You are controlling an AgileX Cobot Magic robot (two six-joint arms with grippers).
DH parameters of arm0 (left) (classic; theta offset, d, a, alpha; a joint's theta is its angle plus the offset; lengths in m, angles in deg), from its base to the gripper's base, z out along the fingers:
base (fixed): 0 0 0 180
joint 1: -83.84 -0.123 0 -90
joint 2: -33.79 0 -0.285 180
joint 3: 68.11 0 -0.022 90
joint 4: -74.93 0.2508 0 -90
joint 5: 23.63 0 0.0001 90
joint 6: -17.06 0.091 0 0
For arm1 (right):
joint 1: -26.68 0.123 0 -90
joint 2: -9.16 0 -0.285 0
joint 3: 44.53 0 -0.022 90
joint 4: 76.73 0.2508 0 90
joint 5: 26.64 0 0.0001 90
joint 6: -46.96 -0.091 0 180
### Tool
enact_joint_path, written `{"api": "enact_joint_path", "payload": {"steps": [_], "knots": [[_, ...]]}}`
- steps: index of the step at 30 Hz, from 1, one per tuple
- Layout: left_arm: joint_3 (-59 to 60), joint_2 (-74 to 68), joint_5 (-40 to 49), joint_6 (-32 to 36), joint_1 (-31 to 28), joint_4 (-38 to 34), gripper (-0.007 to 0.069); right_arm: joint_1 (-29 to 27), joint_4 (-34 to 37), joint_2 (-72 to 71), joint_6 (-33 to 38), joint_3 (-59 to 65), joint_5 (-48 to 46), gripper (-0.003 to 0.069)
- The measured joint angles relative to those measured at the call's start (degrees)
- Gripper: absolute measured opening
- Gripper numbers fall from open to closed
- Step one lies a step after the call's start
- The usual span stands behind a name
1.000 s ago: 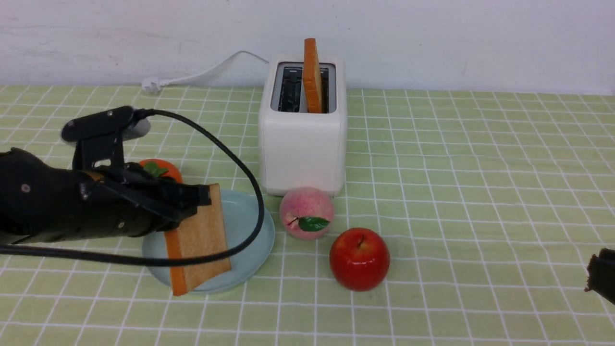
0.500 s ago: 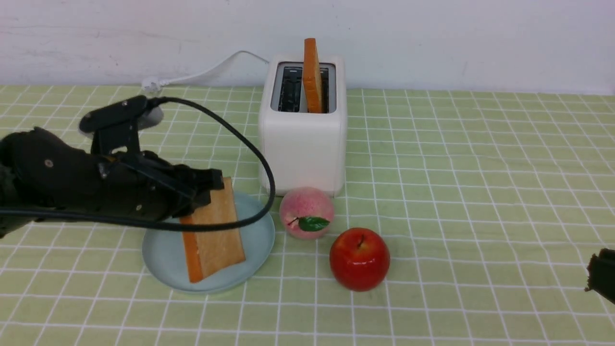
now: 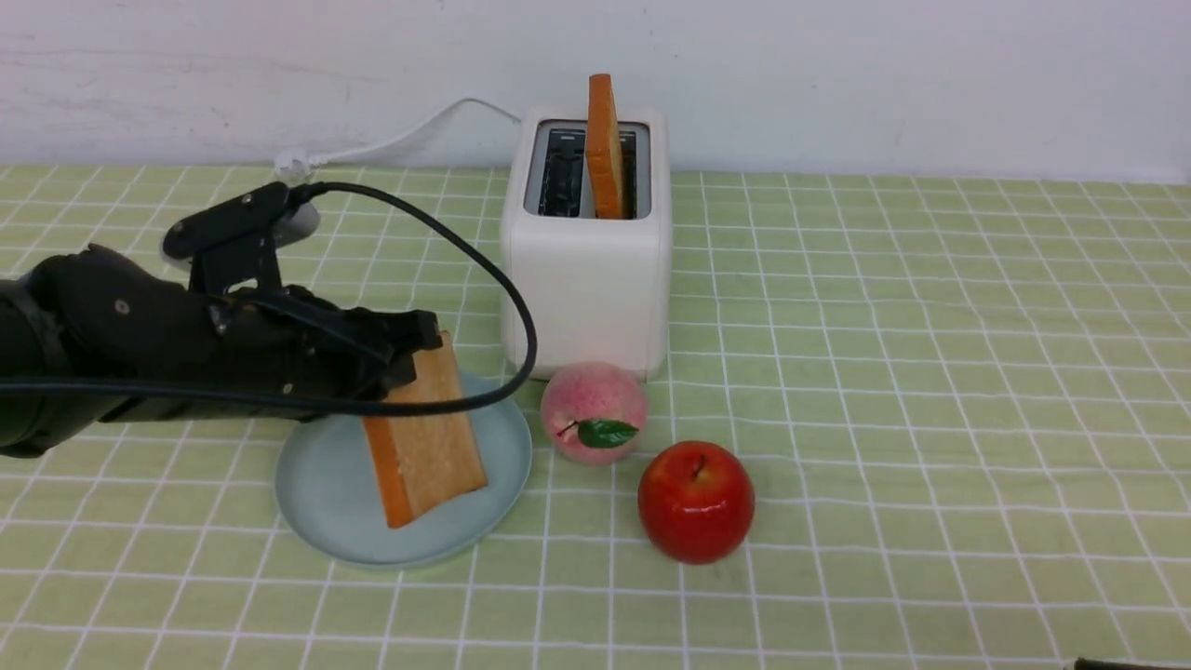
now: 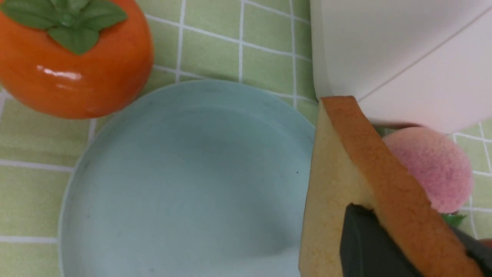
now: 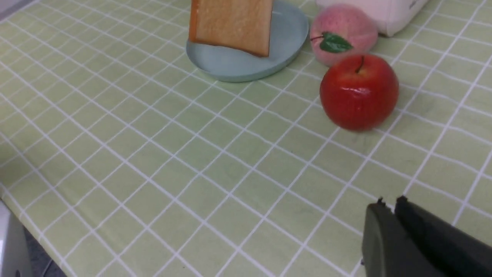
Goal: Take toasted bread from bread machine on green coffee tablecloth place on plate.
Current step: 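Place the slice of bread on the plate with the left gripper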
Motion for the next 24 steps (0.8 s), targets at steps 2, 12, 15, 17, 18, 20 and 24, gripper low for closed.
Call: {"api": "enact_joint_path", "payload": {"steps": [2, 12, 15, 17, 18, 20, 24], "knots": [[0.00, -0.27, -0.06, 0.00, 0.00, -0.34, 0.0099, 0.00, 0.20, 0.00, 0.00, -0.01, 0.00, 0.0043], [-0.77, -5.65, -3.37, 0.00, -0.31, -3.09, 0.0140, 0.00, 2.30, 0.00, 0.00, -0.01, 0.06, 0.0043], [-0.77, -5.96, -3.56, 0.47, -0.37, -2.71, 0.0230, 0.00, 2.86, 0.00, 0.00, -0.01, -0.33, 0.0043], [-0.60, -5.96, -2.99, 1.47, -0.31, -1.94, 0.0295, 0.00, 3.01, 0.00, 0.00, -0.01, -0.90, 0.0043], [-0.60, -5.87, -2.93, 2.09, -0.31, -1.51, 0.0331, 0.00, 3.01, 0.00, 0.00, -0.01, -1.23, 0.0043], [-0.60, -5.50, -2.98, 3.31, -0.31, -0.30, 0.0397, 0.00, 3.01, 0.00, 0.00, -0.01, -1.51, 0.0045], [-0.60, -4.18, -3.47, 5.18, -0.31, 2.13, 0.0481, 0.00, 3.06, 0.00, 0.00, -0.01, -1.55, 0.0048]]}}
